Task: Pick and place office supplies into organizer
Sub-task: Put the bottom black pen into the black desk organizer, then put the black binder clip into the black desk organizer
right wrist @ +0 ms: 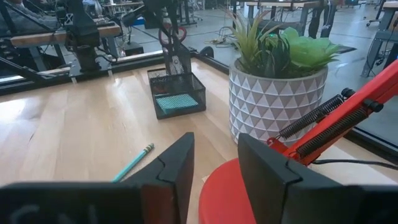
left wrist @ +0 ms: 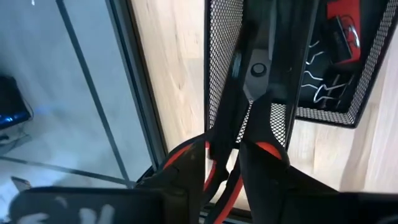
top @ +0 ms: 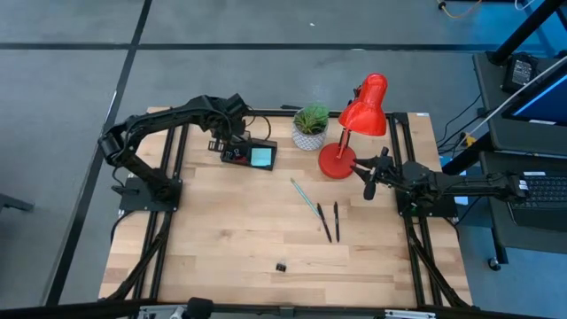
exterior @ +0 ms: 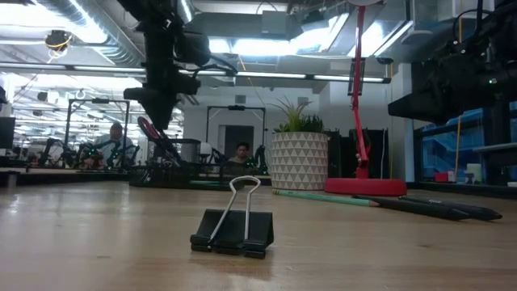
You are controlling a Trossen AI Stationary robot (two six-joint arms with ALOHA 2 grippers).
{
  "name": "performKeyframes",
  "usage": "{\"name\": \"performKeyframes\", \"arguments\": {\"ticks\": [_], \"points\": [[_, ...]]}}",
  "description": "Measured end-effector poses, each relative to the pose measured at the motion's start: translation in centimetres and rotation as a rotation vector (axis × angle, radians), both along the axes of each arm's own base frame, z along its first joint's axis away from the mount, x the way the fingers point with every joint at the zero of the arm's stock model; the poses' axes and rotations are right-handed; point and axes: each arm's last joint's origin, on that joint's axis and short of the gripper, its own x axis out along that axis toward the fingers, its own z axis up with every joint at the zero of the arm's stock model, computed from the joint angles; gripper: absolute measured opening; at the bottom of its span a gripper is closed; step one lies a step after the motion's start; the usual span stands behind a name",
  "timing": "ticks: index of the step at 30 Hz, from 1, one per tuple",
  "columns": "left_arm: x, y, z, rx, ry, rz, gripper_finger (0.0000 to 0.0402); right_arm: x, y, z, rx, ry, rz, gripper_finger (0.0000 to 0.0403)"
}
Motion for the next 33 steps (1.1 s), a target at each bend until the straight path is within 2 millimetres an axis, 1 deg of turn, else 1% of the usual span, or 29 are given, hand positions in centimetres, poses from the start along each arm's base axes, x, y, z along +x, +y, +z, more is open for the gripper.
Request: {"name": "performKeyframes", "arguments": {"ticks": [9, 14, 17, 19, 23, 25, 27, 29, 33], "points": [[-0.1, -0.2, 0.3, 0.009, -0.02, 0.032, 0.0126, 0.0, 0.0, 0.0, 0.002, 0.0, 0.0, 0.0127], [-0.8, -1.3, 2.3, 0.054, -0.095, 0.025, 0.0125, 0.0, 0.0, 0.0, 0.002, 0.0, -0.001, 0.0127], [-1.4, -2.6, 3.9, 0.054, -0.195, 0.017, 0.0122, 0.0, 0.0, 0.0, 0.006, -0.002, -0.001, 0.0127], [-1.7, -3.8, 5.0, 0.005, -0.298, 0.004, 0.012, 0.0, 0.0, 0.0, 0.006, -0.002, -0.001, 0.0127], [-1.9, -6.1, 6.7, -0.179, -0.544, 0.048, 0.0118, 0.0, 0.0, 0.0, 0.026, -0.011, -0.004, 0.0127], [-1.8, -7.1, 7.2, -0.277, -0.634, 0.084, 0.012, 0.0, 0.0, 0.0, 0.032, -0.014, -0.005, 0.0127], [-1.4, -8.3, 7.4, -0.362, -0.663, 0.08, 0.0123, 0.0, 0.0, 0.0, 0.043, -0.02, -0.006, 0.0127], [-0.7, -9.5, 7.3, -0.42, -0.665, 0.038, 0.0126, 0.0, 0.0, 0.0, 0.044, -0.021, -0.007, 0.0127], [1.7, -11.8, 6.4, -0.492, -0.736, -0.081, 0.013, 0.0, 0.0, 0.0, 0.046, -0.016, -0.007, 0.0127]]}}
